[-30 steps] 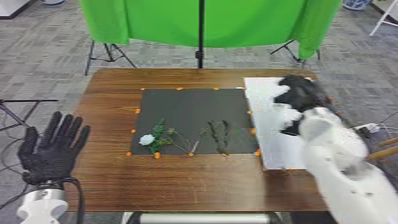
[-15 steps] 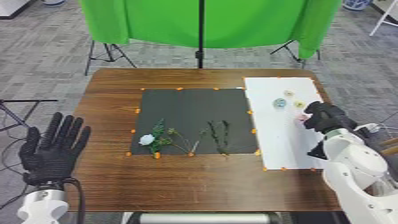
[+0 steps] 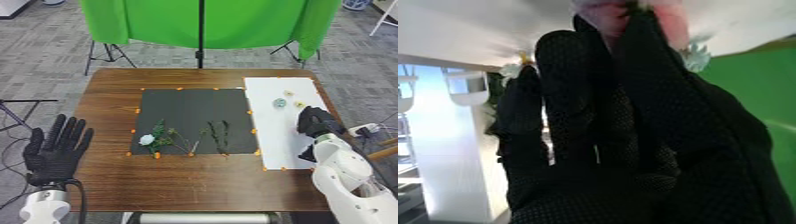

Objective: Arrange flowers

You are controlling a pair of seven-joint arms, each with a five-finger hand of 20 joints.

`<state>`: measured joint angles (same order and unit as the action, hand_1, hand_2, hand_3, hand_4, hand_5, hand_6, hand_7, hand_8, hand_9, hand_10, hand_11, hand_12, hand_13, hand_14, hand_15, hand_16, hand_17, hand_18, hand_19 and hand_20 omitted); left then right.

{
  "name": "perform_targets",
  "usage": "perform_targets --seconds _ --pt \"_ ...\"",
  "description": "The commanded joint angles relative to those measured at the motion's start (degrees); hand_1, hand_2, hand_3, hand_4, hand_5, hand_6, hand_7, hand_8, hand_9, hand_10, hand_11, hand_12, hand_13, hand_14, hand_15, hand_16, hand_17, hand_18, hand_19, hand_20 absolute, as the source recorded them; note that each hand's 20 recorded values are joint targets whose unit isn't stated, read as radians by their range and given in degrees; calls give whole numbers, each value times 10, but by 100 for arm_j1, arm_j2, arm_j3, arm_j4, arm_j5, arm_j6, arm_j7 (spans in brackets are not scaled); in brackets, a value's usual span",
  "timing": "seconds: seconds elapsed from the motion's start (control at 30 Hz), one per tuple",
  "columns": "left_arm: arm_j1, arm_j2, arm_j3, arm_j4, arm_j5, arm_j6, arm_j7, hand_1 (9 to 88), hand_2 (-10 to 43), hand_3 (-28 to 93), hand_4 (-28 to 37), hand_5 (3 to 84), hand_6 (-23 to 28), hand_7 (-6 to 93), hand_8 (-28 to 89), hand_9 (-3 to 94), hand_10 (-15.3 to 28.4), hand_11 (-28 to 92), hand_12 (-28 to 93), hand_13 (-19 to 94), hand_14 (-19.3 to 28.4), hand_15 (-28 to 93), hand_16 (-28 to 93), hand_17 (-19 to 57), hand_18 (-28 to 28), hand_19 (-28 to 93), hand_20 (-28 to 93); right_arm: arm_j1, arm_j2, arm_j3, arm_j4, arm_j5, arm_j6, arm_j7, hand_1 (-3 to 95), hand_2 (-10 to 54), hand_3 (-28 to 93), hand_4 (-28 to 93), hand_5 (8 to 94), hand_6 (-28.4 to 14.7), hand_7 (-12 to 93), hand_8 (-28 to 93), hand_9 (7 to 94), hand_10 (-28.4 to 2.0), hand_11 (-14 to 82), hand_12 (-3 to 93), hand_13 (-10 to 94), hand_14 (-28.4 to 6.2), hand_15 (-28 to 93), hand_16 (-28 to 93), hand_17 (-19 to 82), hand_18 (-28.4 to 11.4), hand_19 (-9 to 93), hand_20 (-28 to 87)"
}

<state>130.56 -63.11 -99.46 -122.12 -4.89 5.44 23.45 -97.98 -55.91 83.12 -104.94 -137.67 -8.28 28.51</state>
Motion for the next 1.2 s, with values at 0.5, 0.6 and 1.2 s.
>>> perform_targets --seconds 0.5,0.6,1.2 --pt "129 -10 132 -35 -129 44 -52 254 139 731 -283 455 104 91 -83 400 164 165 99 291 157 304 -67 -68 133 324 111 2682 -1372 -2435 763 343 1207 -1726 620 -95 722 -283 729 -4 462 5 841 -107 158 435 666 -89 569 399 310 -215 852 407" --pt "45 34 194 -13 -135 24 -7 254 137 735 -283 456 104 90 -83 399 164 164 100 291 158 303 -66 -68 133 323 111 3139 -1857 -2884 1454 370 1054 -2224 634 -95 712 -283 726 -2 466 1 837 -105 160 434 665 -83 564 397 310 -209 847 409" --pt "-481 350 652 151 -156 12 -86 277 127 739 -283 457 104 90 -83 401 164 165 100 291 158 306 -67 -67 133 322 112 3539 -2895 -3716 2799 -1400 301 -2621 633 -95 702 -283 683 0 449 -57 805 -99 129 395 656 -64 508 389 314 -198 821 420"
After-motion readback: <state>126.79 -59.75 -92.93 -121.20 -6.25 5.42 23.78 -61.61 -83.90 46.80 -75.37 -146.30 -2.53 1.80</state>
